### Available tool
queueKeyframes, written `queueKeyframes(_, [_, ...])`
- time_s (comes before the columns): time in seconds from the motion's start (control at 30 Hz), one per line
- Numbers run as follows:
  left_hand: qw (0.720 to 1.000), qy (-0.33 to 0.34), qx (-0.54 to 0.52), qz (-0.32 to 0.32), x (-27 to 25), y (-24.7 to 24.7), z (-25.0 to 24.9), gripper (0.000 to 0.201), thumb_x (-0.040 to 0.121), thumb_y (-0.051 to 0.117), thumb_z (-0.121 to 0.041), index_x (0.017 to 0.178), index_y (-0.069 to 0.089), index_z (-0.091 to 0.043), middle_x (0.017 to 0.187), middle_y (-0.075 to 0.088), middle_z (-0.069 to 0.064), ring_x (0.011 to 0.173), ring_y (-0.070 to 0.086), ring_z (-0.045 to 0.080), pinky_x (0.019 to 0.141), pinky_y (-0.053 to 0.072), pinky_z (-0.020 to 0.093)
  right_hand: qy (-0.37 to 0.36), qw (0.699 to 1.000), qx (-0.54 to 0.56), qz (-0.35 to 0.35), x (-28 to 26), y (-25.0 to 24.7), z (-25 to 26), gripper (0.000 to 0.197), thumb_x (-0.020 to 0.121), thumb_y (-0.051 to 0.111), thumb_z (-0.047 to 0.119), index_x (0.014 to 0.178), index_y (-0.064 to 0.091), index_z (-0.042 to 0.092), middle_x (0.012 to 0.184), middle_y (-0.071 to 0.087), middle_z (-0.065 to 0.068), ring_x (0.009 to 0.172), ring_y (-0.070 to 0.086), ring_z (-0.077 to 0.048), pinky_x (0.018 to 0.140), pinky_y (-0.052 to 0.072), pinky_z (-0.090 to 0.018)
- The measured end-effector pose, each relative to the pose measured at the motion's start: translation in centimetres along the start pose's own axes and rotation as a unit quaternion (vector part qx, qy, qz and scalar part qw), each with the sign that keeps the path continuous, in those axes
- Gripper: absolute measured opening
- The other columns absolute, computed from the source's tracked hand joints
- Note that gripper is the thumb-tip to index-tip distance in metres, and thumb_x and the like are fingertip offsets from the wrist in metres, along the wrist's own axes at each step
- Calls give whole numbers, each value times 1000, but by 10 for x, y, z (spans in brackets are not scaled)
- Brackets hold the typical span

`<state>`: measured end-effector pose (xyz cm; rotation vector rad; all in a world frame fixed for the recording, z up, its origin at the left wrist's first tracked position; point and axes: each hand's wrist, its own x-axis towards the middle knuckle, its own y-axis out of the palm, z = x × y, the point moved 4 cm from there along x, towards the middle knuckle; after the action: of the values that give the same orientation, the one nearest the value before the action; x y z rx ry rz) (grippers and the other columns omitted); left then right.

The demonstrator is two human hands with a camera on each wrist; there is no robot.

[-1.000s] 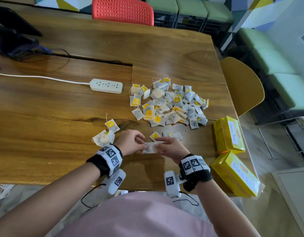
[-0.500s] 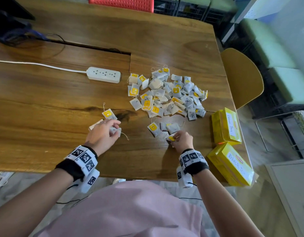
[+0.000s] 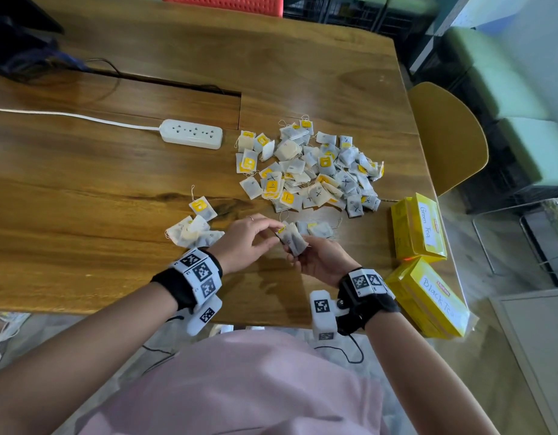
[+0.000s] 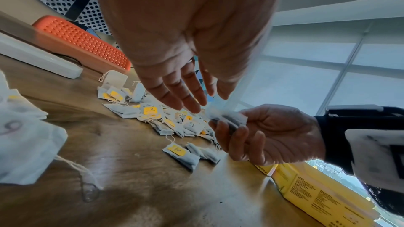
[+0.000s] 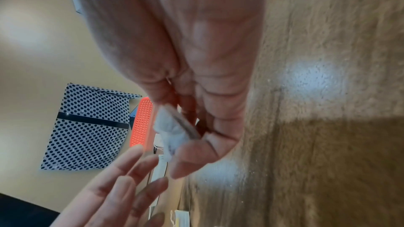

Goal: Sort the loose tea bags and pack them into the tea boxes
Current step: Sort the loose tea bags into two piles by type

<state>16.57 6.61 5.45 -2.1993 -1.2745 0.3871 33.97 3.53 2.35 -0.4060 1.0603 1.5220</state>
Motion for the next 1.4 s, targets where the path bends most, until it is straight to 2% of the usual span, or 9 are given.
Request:
queueKeyframes(0.17, [1000, -9, -9, -10, 4, 4, 0, 30, 91, 64, -21, 121, 64, -17, 108, 66, -2, 88, 60, 8, 78, 46, 15, 4, 1000, -22, 22, 2, 3, -1, 52, 103, 31, 41, 128, 53, 2, 101, 66, -11, 66, 62, -14, 53, 46, -21])
queueKeyframes(0.43, [995, -80, -57, -29, -3, 6, 17, 23, 79, 77, -16, 101, 71, -17, 81, 69, -7, 74, 63, 0, 69, 44, 9, 22, 989, -113, 93, -1, 17, -4, 39, 98, 31, 20, 122, 54, -1, 106, 65, -17, 70, 58, -17, 60, 39, -25])
queueKeyframes(0.6, [989, -124, -74, 26, -11, 12, 28, 40, 77, 79, -26, 115, 65, -25, 110, 55, -9, 94, 57, 3, 69, 44, 8, 10, 986, -132, 101, 2, 22, 2, 25, 100, 37, 9, 111, 55, -3, 96, 65, -14, 67, 62, -17, 54, 43, -22])
queueKeyframes(0.83, [987, -143, -28, -62, -15, -15, 34, 23, 74, 81, -24, 71, 59, -32, 91, 66, -2, 84, 60, 13, 75, 49, 31, -54, 981, -188, 3, 17, 21, 12, 13, 93, 55, 1, 103, 62, -3, 86, 67, -13, 63, 65, -14, 55, 51, -20])
queueKeyframes(0.93, [975, -182, 38, -125, -27, -44, 51, 15, 74, 81, -24, 76, 66, -21, 96, 65, 0, 88, 61, 16, 79, 50, 32, -171, 836, -488, -181, 29, 1, 34, 24, 87, 65, 12, 111, 66, 8, 104, 67, -8, 85, 63, -15, 79, 54, -28])
queueKeyframes(1.0, [960, -213, 93, -154, -37, -57, 65, 21, 73, 80, -21, 90, 68, -16, 108, 59, 3, 93, 59, 20, 83, 51, 36, -174, 744, -613, -199, 36, 2, 35, 33, 84, 69, 20, 115, 66, 11, 111, 62, -5, 101, 57, -19, 88, 47, -28])
queueKeyframes(1.2, [953, -212, 128, -172, -47, -59, 63, 32, 76, 76, -17, 106, 64, -18, 119, 53, 3, 91, 59, 20, 80, 52, 36, -174, 660, -706, -189, 45, 18, 33, 18, 81, 64, 7, 99, 65, 6, 109, 58, -11, 95, 58, -25, 78, 50, -30])
queueKeyframes(1.3, [968, -184, 77, -151, -41, -49, 51, 25, 80, 73, -14, 104, 65, -15, 113, 59, 4, 85, 60, 14, 73, 48, 19, -166, 718, -657, -159, 44, 23, 37, 12, 83, 67, 24, 81, 66, 13, 85, 64, -4, 83, 61, -19, 70, 51, -28])
queueKeyframes(1.4, [981, -175, -7, -84, -33, -36, 44, 29, 82, 74, -20, 110, 66, -17, 111, 62, -1, 82, 61, 2, 63, 44, 5, -133, 895, -423, -56, 34, 33, 30, 19, 88, 62, 14, 69, 62, 13, 67, 60, -1, 62, 52, -13, 55, 41, -22])
